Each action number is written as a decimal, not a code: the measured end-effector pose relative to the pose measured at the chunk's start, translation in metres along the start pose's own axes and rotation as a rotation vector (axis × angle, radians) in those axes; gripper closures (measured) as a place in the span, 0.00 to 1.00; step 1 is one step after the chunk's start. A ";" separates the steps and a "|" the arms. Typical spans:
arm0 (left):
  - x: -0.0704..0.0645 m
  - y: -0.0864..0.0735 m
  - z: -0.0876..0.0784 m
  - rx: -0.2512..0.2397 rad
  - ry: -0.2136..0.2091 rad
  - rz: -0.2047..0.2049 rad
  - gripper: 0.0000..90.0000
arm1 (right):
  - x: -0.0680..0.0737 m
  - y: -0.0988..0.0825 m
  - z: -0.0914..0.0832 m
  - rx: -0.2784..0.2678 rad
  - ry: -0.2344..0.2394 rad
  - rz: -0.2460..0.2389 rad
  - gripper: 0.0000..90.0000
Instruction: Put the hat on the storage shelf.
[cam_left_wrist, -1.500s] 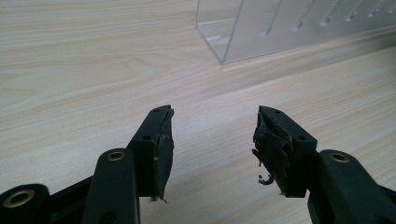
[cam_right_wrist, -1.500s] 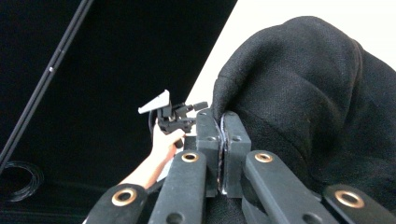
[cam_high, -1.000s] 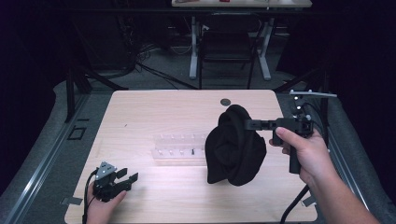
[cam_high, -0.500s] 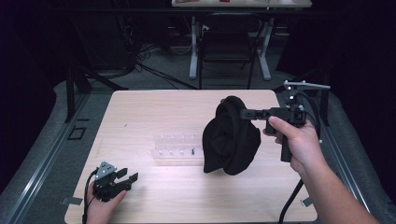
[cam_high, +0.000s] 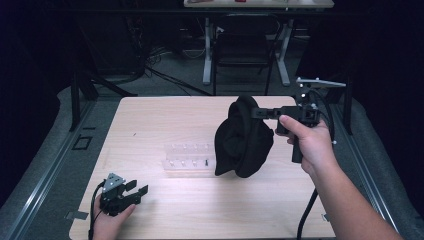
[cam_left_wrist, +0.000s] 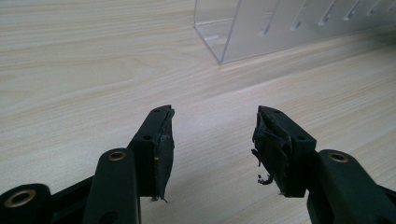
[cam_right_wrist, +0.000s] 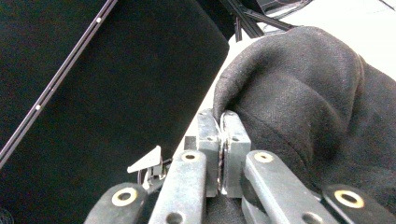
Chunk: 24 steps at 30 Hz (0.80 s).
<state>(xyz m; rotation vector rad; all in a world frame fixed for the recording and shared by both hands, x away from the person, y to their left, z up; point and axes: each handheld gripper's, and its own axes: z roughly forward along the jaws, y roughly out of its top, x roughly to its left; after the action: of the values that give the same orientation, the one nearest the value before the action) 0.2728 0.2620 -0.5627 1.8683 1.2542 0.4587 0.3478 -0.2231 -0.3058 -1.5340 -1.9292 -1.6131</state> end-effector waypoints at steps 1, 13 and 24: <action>0.000 0.000 0.000 -0.002 0.001 -0.002 0.52 | 0.000 0.002 0.003 0.000 -0.001 -0.001 0.98; 0.000 0.000 0.000 -0.001 -0.003 0.000 0.52 | 0.001 0.012 0.019 -0.010 -0.004 0.002 0.98; 0.000 0.001 0.001 -0.006 -0.004 -0.001 0.52 | 0.002 0.015 0.037 -0.009 -0.005 0.002 0.98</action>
<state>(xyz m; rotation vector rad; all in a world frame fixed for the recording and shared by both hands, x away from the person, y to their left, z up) 0.2736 0.2615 -0.5626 1.8628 1.2499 0.4571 0.3746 -0.1944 -0.3100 -1.5444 -1.9251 -1.6210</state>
